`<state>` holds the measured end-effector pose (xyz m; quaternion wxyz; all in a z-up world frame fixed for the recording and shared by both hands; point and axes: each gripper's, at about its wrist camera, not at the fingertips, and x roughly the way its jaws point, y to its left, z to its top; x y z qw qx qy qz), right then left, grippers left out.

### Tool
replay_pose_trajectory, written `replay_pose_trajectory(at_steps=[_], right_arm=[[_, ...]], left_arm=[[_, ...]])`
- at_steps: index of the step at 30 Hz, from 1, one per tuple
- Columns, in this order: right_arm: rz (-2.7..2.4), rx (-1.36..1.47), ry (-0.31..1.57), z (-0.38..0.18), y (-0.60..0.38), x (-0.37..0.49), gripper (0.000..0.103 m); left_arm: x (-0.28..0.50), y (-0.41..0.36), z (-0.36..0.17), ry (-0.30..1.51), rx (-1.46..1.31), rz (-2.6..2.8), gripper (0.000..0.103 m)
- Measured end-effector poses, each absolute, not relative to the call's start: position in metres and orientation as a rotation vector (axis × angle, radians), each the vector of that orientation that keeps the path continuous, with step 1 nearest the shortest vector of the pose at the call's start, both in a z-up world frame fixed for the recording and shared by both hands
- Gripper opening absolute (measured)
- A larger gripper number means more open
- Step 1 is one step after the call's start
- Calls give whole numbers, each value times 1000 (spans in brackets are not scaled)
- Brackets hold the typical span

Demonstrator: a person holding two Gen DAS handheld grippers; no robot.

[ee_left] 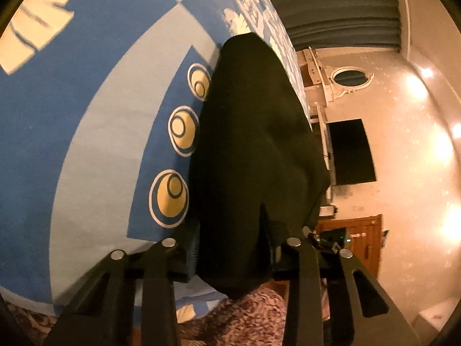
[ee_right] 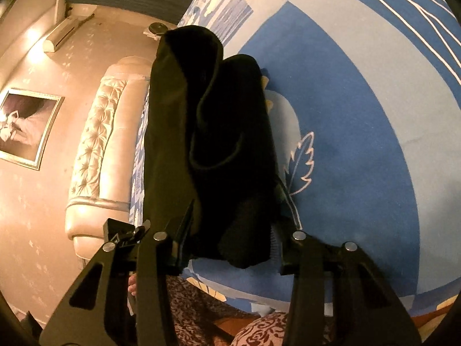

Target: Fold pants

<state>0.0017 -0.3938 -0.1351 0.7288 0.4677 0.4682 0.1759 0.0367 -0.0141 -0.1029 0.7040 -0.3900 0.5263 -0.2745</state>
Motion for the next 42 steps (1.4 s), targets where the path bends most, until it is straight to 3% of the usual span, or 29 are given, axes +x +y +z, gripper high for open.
replay_pose_trajectory(at_steps=[4,17,20,23,24,25,28,36,42], right_arm=[[391,1003,1016,-131,-395,3,39],[512,936,1047,-119,-333,48,38],[511,971,1058,-125,-335,47,46],[517,1015,1057,-131,-349,40,58],[511,1006,1045,-128,-355,37,68],[489,988,1024,-122,-365,33,77],[440,998,950,-110,-392,29,84],[389,1101,899,-119,-418,60,85],[416,1070,946,-129,-393,111,85]], left_arm=[[30,-18,-87,1114,-757,-584,30],[24,43,-83,1049,-800,-470,30],[22,50,-90,1058,-831,-492,38],[21,59,-81,1023,-799,-460,72],[19,66,-75,989,-788,-450,84],[19,69,-70,966,-779,-445,86],[25,92,-54,936,-732,-470,87],[90,96,-54,987,-739,-499,88],[150,49,-74,1043,-658,-590,88]])
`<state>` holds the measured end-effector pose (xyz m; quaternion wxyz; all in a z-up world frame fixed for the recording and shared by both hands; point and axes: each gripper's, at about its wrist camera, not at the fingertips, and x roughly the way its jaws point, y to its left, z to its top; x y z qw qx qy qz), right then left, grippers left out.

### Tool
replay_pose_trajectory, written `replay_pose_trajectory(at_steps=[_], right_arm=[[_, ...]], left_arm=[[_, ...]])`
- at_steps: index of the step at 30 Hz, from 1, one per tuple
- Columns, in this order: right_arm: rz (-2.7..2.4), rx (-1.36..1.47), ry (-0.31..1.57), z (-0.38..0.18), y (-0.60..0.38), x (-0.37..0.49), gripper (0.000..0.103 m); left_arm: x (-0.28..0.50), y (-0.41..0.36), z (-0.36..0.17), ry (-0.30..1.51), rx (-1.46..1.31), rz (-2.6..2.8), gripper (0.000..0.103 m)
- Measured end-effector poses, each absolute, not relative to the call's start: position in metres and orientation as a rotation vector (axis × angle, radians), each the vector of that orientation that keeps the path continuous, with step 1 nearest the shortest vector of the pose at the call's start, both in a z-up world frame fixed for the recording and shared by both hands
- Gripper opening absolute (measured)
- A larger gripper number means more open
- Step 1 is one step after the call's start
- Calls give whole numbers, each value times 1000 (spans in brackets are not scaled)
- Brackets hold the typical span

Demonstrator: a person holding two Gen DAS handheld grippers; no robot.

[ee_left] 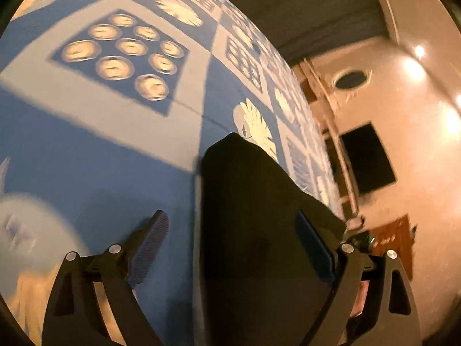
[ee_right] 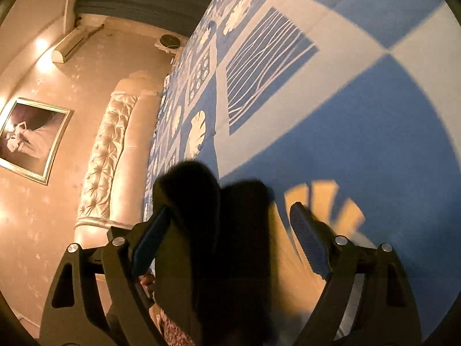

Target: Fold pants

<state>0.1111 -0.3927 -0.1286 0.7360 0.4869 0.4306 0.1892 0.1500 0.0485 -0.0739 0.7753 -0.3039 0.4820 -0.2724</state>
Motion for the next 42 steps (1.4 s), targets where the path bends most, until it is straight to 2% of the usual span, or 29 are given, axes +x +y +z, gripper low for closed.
replay_pose_trajectory(at_steps=[8,9,10,12,13,15,22,32,42], right_arm=[[489,1070,952,-126,-376,149,85],[484,1057,951,-126,-375,150,74],[465,1038,965,-128,-374,150,57],[439,1009,996,-133,-373,151,40],[446,1010,983,-136,-375,149,37],[451,1020,965,-137,-376,147,35],[440,1022,917,-132,-371,152,30],[448,1014,895,-124,-364,187,27],[463,1024,903,-127,-355,222,27]], left_arm=[[190,18,-85,1046,-624,-682,88],[193,18,-86,1051,-633,-685,88],[193,18,-87,1052,-639,-692,88],[192,19,-88,1042,-638,-707,87],[191,20,-88,1033,-627,-706,76],[189,18,-89,1041,-550,-659,57],[183,20,-85,983,-514,-612,40],[213,29,-73,960,-534,-583,38],[229,44,-85,980,-592,-544,38]])
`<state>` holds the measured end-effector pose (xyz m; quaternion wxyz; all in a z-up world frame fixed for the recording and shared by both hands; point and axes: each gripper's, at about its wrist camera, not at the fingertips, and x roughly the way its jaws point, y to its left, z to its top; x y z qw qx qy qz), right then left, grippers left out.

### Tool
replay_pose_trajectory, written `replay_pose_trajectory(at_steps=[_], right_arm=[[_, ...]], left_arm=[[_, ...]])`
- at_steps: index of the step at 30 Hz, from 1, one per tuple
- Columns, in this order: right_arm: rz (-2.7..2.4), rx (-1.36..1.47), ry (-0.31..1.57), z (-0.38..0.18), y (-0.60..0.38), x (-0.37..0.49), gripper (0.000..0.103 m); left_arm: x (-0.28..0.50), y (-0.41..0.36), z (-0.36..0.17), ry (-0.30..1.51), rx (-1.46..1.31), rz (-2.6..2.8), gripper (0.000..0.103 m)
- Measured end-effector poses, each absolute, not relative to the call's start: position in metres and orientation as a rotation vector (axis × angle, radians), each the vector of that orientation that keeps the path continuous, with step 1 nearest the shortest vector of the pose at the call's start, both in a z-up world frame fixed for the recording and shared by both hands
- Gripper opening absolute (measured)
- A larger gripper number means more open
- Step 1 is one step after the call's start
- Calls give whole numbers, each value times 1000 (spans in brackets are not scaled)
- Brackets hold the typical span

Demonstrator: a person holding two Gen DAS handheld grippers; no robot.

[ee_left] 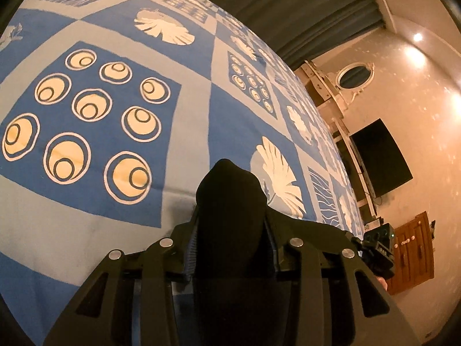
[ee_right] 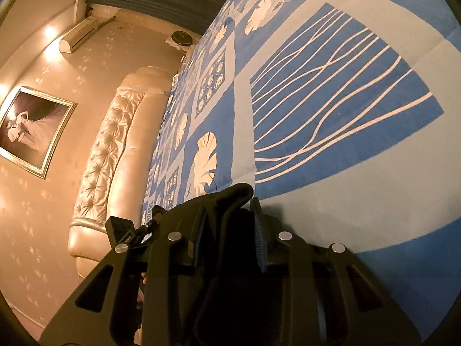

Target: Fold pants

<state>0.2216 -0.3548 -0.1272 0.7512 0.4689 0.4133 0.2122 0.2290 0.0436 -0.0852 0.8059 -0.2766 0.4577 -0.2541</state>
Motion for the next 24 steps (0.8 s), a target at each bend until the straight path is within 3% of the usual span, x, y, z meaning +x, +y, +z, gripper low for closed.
replay_pose_trajectory(at_steps=[24], right_arm=[[463,1046,897,-136,-355,224,27]], left_arm=[[237,47,-93,976,-627,-558,39]])
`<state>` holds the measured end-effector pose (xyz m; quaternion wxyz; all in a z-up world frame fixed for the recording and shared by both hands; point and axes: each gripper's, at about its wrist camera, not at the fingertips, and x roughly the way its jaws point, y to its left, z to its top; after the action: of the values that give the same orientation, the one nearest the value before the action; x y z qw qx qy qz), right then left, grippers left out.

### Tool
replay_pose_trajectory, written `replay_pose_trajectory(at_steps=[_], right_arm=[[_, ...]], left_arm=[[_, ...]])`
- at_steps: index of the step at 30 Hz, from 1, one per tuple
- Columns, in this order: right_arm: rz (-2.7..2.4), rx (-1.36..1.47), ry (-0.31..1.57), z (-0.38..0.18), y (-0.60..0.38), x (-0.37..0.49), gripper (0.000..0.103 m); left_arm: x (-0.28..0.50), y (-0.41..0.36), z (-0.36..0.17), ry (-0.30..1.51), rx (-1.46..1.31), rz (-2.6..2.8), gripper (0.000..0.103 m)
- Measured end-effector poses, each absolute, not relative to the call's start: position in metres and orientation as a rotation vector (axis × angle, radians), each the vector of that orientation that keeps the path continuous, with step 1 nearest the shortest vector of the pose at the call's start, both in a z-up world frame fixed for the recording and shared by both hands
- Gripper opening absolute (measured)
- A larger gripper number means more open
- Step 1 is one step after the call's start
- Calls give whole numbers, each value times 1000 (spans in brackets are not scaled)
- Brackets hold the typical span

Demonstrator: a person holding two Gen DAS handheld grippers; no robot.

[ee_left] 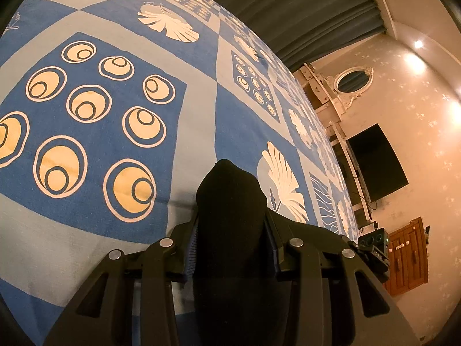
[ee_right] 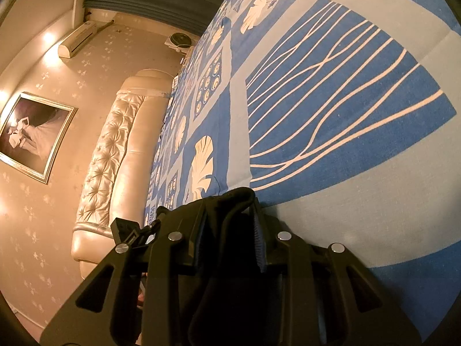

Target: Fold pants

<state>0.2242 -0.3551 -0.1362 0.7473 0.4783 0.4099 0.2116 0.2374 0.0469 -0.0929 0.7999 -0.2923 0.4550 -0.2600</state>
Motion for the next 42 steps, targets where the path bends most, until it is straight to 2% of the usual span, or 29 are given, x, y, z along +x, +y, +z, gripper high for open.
replay_pose_trajectory(at_steps=[35,38,40,41,42], right_arm=[[482,897,869,-127,-341,219,28],[449,872,870,-123,-338,215,41],[420,843,864,-116,-337,209,62],[409,833,859,-113,-336,205,66],[400,825,858,-111,-335,201,74]], left_arm=[[232,42,-95,916,-587,-559,43],[232,44,-94,902,-617,-596,51],[230,45,-93,889,-634,-613,64],[228,45,-91,879,-635,-619,68],[226,45,-88,873,-632,-620,77]])
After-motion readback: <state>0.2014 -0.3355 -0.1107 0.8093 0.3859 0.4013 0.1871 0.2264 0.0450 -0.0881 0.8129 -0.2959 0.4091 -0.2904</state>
